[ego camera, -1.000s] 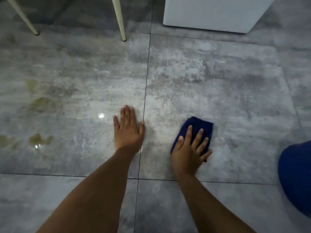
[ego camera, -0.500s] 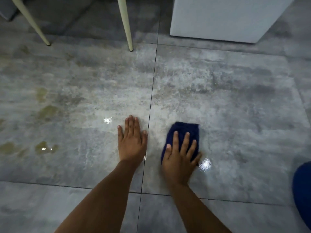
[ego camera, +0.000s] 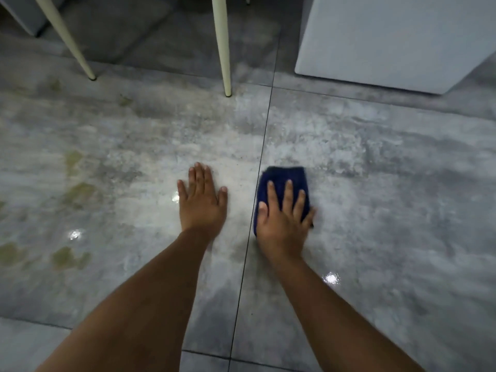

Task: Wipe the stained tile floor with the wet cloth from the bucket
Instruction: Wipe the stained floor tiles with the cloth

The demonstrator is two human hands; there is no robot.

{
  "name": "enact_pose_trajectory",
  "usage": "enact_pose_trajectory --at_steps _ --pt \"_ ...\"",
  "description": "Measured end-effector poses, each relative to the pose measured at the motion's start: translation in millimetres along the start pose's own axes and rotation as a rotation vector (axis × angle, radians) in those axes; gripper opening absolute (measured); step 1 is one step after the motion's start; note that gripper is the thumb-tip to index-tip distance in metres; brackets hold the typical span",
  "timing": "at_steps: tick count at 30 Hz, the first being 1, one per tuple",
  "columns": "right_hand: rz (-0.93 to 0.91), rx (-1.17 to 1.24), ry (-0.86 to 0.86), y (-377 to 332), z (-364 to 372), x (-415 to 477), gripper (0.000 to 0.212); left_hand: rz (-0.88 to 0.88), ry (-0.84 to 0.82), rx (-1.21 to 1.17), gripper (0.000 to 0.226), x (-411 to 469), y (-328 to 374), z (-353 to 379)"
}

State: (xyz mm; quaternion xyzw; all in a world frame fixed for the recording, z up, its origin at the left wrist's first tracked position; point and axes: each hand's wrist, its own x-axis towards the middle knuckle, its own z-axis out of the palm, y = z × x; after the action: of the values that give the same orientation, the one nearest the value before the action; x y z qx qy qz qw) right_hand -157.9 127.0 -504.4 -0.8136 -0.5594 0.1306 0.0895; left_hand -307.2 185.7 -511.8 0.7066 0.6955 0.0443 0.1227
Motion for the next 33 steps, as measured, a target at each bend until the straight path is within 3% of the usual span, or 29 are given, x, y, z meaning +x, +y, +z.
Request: enact_pose_trajectory --at_steps 2,4,7,10,14,18,21,25,29,33 --pt "-0.156 -0.038 -0.091 -11.2 -6.3 55.0 0.053 -0.005 0.04 0.018 0.067 4.7 2.0 1.7" --pt "-0.195 -0.092 -0.097 2.9 -15.9 107.5 0.053 -0.002 0.057 0.001 0.067 8.5 6.7 3.9" --pt "0.08 -0.038 -0.026 56.6 -24.8 131.2 0.053 0.005 0.022 -0.004 0.067 6.4 13.3 9.9" --pt "0.358 0.005 0.078 62.7 -9.7 89.3 0.053 -0.01 0.008 -0.004 0.067 6.1 3.7 11.4" --pt "0.242 0.013 0.024 -7.2 9.5 52.6 0.053 -0.044 -0.008 0.012 0.067 4.0 -9.3 7.6" --pt "0.028 -0.05 -0.084 -2.9 -11.9 119.6 0.053 -0.032 0.002 -0.011 0.068 9.2 5.7 3.6" --pt "0.161 -0.011 -0.005 38.4 -26.8 147.3 0.054 -0.02 0.009 -0.036 0.067 21.6 10.9 1.0" --pt "0.388 0.036 0.123 47.9 -6.7 64.0 0.053 -0.022 -0.019 0.009 0.067 13.1 -1.6 4.3" --pt "0.17 -0.009 0.071 5.5 5.7 19.3 0.053 -0.035 -0.008 0.003 0.066 14.7 -3.4 2.5" --pt "-0.081 -0.1 -0.087 15.6 -11.2 74.1 0.054 -0.014 -0.013 -0.018 0.066 13.1 5.3 3.6"
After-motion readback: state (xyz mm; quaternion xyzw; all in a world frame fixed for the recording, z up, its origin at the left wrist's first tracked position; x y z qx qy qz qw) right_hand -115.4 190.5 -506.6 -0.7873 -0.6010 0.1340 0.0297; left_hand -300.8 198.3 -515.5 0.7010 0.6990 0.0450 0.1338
